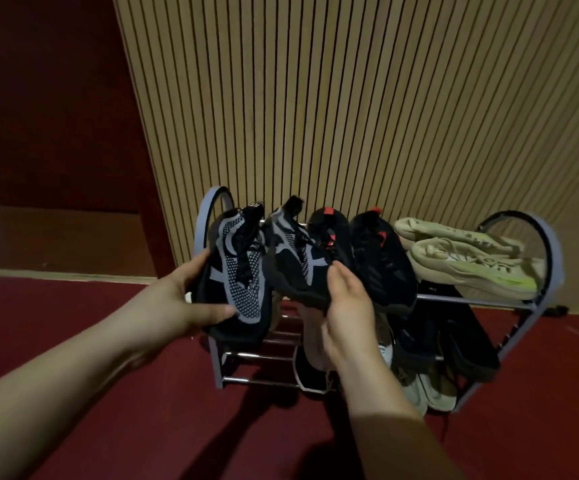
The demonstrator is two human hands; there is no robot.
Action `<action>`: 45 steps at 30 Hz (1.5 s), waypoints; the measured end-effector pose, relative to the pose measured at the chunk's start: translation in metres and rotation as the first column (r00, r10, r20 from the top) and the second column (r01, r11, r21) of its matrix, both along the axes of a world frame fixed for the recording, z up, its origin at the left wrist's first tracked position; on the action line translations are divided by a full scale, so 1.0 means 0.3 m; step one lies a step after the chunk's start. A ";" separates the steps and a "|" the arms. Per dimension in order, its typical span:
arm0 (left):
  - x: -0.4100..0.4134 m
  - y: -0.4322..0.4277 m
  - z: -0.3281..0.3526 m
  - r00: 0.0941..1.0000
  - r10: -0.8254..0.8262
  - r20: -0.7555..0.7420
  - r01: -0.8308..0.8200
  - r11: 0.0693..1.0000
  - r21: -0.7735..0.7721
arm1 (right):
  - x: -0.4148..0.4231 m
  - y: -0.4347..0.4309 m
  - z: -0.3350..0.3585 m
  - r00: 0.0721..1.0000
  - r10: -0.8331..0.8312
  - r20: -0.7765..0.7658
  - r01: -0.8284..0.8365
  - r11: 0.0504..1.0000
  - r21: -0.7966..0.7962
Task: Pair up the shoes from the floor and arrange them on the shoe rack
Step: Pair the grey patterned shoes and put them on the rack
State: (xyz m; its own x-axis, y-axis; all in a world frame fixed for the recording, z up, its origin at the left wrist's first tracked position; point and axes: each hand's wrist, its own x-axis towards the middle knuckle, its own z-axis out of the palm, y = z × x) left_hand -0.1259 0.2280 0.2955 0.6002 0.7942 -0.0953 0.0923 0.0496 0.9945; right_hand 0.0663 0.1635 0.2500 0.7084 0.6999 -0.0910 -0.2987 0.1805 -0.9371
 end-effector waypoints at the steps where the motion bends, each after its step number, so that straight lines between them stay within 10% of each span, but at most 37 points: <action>1: 0.008 0.029 0.001 1.000 0.007 -0.004 -0.007 1.000 -0.013 | -0.006 0.003 0.037 0.991 0.000 0.131 0.007 0.999 -0.049; 5: 0.050 0.139 -0.011 1.000 -0.024 0.008 0.025 0.984 -0.177 | 0.006 0.042 0.165 0.834 0.024 0.551 0.130 0.963 -0.238; 11: 0.058 0.206 -0.058 0.999 0.033 0.000 -0.033 0.979 -0.202 | -0.011 0.117 0.135 0.785 0.177 0.594 0.129 0.891 -0.435; 15: -0.020 0.175 -0.097 0.955 0.066 -0.290 -0.007 0.980 0.201 | -0.018 0.142 0.097 0.800 0.185 0.571 0.101 0.896 -0.432; 19: 0.014 0.118 -0.161 0.817 0.105 -0.567 0.290 0.775 0.562 | -0.017 0.169 0.076 0.836 0.137 0.531 0.129 0.892 -0.433; 28: 0.058 0.141 -0.156 0.708 0.260 -0.656 0.330 0.700 0.633 | 0.021 0.164 0.081 0.721 0.466 0.513 -0.055 0.777 -0.627; 31: 0.049 0.140 -0.127 0.765 0.331 -0.552 0.384 0.453 0.804 | 0.039 0.139 0.074 0.659 0.583 0.475 -0.148 0.720 -0.679; 39: 0.045 0.185 -0.115 0.767 0.362 -0.530 0.354 0.450 0.820 | 0.026 0.145 0.024 0.925 0.248 0.289 -0.154 0.938 -0.310; 45: 0.063 0.223 -0.163 0.797 0.378 -0.471 0.347 0.350 0.870 | 0.007 0.205 0.003 0.958 0.112 0.263 -0.045 0.968 -0.246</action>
